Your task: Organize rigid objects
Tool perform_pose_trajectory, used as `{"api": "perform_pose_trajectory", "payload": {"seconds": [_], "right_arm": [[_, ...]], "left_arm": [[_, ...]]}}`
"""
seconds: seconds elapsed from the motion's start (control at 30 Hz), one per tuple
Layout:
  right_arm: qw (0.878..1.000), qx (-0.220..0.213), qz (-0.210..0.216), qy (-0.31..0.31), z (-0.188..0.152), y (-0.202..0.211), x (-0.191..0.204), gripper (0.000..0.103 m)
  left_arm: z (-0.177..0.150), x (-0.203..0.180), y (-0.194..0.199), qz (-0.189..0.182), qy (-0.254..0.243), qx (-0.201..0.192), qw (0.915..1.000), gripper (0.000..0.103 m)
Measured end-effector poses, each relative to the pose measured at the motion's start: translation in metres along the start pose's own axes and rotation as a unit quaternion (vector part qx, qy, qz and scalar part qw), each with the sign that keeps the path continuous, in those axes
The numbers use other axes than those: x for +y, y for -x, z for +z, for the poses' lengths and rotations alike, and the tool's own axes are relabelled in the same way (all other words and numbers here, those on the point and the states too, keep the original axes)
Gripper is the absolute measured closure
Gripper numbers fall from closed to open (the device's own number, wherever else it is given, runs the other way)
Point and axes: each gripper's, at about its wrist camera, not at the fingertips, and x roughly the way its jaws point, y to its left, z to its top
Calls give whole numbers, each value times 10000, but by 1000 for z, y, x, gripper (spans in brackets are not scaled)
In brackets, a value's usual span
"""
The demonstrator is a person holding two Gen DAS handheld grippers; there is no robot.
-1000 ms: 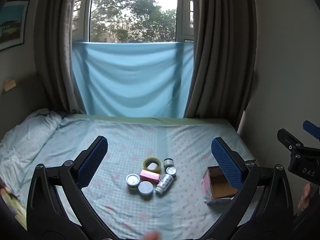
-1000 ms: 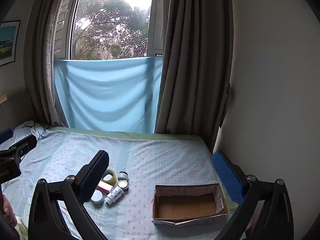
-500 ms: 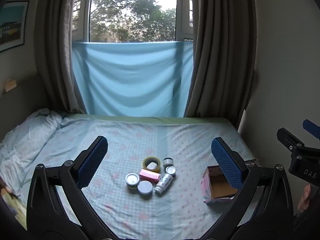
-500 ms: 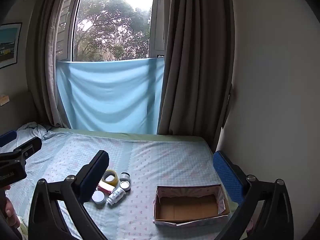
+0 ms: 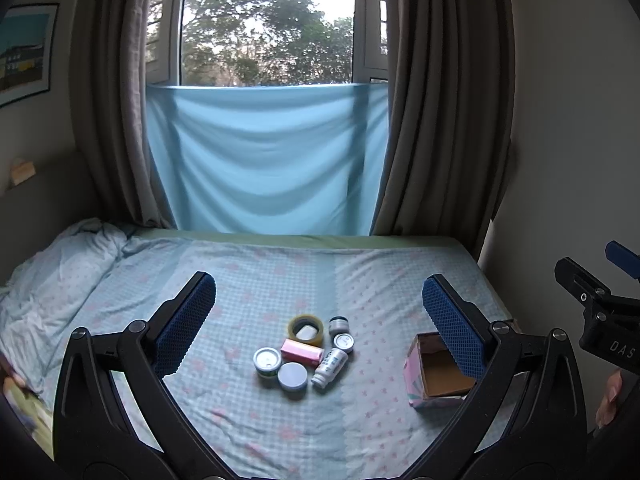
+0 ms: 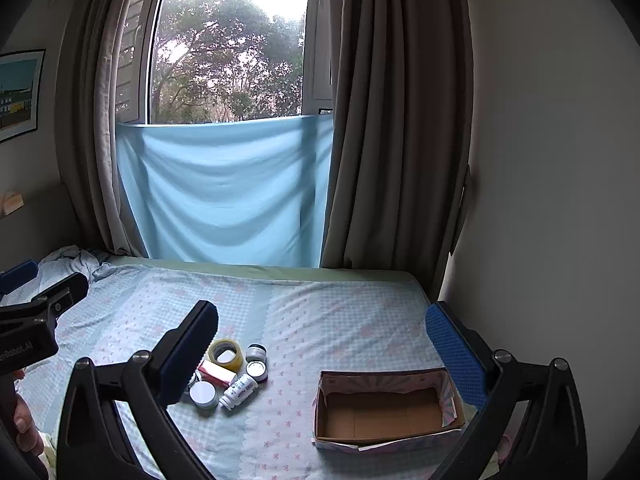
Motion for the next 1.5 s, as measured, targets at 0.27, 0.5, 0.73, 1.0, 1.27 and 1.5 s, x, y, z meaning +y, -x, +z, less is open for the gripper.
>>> {"api": "perform_pose_trajectory", "payload": {"seconds": [0.27,0.5,0.73,1.0,1.27,1.5], "right_arm": [[10000,-21,7,8,0,-3,3,0],[10000,-42,26,-34,-4,-5,2,0],[10000,-40,34,-40,-3,-7,1,0],[10000,-82,28,-18,-3,-11,4,0],[9999,-99,37,-42,-5,-11,5,0],[9999,-127,70,-71,-5,-11,3,0]], "left_arm": [[0,0,-1,-12,-22,-21,10000,0],[3,2,-4,-19,10,-26,10000,0],[3,4,-5,-32,2,-19,10000,0],[4,8,-5,-105,58,-36,9999,0],[5,9,-6,-109,81,-25,9999,0],[5,9,-6,-106,89,-25,9999,0]]}}
